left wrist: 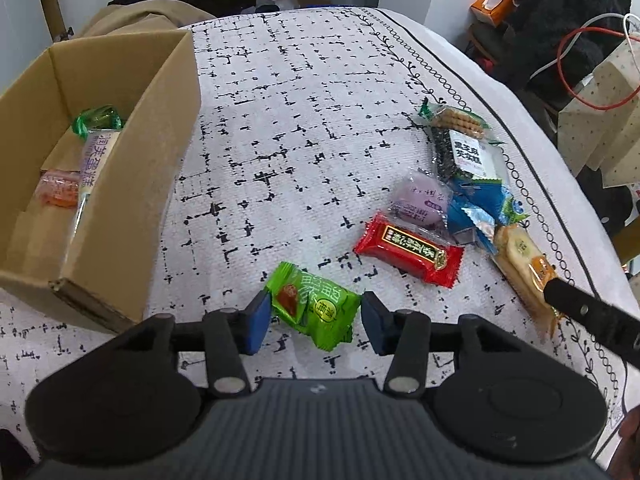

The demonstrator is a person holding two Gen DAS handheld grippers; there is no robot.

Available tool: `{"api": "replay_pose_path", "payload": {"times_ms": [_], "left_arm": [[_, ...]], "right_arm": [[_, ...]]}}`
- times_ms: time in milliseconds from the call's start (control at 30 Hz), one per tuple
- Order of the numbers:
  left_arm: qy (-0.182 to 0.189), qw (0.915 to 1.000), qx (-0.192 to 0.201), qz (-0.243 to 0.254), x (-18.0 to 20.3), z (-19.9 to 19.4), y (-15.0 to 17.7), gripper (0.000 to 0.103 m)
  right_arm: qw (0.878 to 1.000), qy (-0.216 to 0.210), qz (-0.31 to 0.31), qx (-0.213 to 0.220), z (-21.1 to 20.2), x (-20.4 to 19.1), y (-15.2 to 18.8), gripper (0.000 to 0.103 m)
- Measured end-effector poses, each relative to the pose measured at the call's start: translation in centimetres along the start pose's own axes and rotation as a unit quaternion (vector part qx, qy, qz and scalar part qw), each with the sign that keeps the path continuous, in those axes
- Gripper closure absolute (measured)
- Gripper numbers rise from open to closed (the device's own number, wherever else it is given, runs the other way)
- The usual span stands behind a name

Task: Organize snacks
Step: 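Grasp the orange-label biscuit packet with the right gripper while the left approaches the green candy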

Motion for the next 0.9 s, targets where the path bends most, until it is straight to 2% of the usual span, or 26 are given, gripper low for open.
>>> {"api": "replay_pose_path", "payload": {"times_ms": [67,133,200,267,400,467,567,633,700,767,833,900], "left_arm": [[-0.004,1.0000,-0.006,0.005,0.0,0.2,-0.1,0.048],[-0.001,0.9999,-0.014,0.004,0.0,0.5,0.0,0.040],[0.004,0.9997,-0.021,-0.008,-0.1,0.7,0.1,0.032],[0.005,0.9995,-0.026,-0.017,-0.3,1.0,0.2,0.031],[-0.006,0.9996,-0.025,-0.015,-0.3,1.5,0.1,0.030],[-0.013,0.9995,-0.024,-0.015,-0.5,1.7,0.1,0.029],[-0.018,0.9994,-0.023,-0.017,-0.6,2.1,0.2,0.029],[-0.021,0.9995,-0.019,-0.013,-0.6,2.1,0.2,0.028],[-0.020,0.9996,-0.014,-0.011,-0.7,2.1,0.1,0.028],[-0.015,0.9997,-0.010,-0.016,-0.8,2.1,0.1,0.029],[-0.017,0.9997,-0.010,-0.013,-0.8,2.0,0.1,0.034],[-0.019,0.9997,-0.010,-0.011,-0.8,1.9,0.0,0.042]], "right_arm": [[1.000,0.009,-0.001,0.004,0.5,0.2,-0.2,0.040],[1.000,0.010,-0.003,0.010,0.9,0.2,-0.4,0.038],[1.000,0.008,-0.012,0.019,1.1,-0.1,-0.5,0.031],[0.999,0.000,-0.023,0.021,1.4,-0.5,-0.4,0.025],[0.999,-0.005,-0.037,-0.014,2.3,-1.0,0.5,0.026],[0.998,-0.011,-0.038,-0.045,2.8,-1.1,1.4,0.032],[0.997,-0.009,-0.053,-0.048,2.6,-1.7,1.9,0.037],[0.997,-0.013,-0.051,-0.049,2.4,-1.8,2.0,0.044],[0.997,-0.005,-0.061,-0.050,2.4,-1.9,2.2,0.060],[0.996,0.001,-0.070,-0.051,2.3,-1.9,2.2,0.065],[0.996,0.003,-0.076,-0.051,2.2,-2.1,2.3,0.068],[0.994,0.007,-0.092,-0.051,2.1,-2.4,2.4,0.069]]}}
Point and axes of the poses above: each gripper's, at about its wrist camera, not at the fingertips, and z roughly the way its jaws point, x to its right, y to its underside, the point moved 5 cm from there along z, roughly the way its jaws point, and after that the axes turned 11 degrees about x, right-handed, at the moved point
